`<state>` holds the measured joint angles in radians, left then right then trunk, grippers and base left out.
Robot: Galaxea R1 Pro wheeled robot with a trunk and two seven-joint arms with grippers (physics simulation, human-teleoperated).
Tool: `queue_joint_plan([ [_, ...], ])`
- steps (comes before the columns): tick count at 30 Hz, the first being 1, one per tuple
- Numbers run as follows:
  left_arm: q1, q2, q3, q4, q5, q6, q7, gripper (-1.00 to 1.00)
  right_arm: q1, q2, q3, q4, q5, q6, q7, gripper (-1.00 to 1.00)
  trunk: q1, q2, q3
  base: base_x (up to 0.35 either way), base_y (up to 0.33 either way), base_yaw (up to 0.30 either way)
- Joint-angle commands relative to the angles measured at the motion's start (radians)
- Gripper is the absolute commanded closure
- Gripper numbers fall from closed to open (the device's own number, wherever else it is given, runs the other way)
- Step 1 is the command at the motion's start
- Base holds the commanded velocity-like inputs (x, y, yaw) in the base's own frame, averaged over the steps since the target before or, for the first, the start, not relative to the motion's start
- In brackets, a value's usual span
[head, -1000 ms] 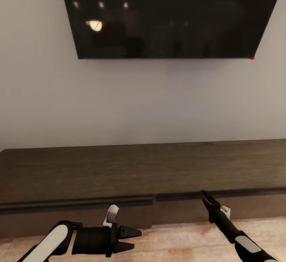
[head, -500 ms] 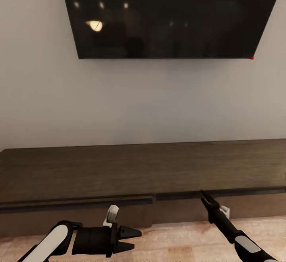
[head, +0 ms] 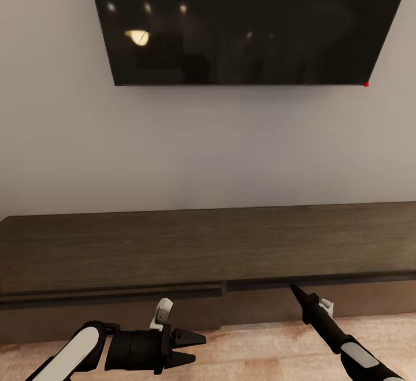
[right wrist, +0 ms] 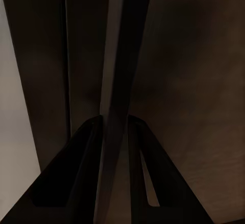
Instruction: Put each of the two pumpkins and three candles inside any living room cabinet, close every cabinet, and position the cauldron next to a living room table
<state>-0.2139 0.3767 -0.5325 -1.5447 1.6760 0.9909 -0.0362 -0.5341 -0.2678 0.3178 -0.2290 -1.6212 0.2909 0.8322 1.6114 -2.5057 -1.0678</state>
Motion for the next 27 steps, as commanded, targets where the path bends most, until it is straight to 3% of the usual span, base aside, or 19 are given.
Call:
queue_joint_plan([
  [1,-0.001,0.001,-0.001,0.0,-0.002,0.001,-0.004,-1.0,0.0,-0.001,0.007,0.004,-0.006,0.002,-0.014,1.0,0.0,0.0,-0.001,0.0,0.0,0.0],
  [27,-0.001,0.001,0.0,0.0,-0.002,0.001,-0.004,-1.0,0.0,-0.001,0.009,0.004,-0.006,0.002,-0.01,1.0,0.0,0.0,-0.001,0.0,0.0,0.0],
])
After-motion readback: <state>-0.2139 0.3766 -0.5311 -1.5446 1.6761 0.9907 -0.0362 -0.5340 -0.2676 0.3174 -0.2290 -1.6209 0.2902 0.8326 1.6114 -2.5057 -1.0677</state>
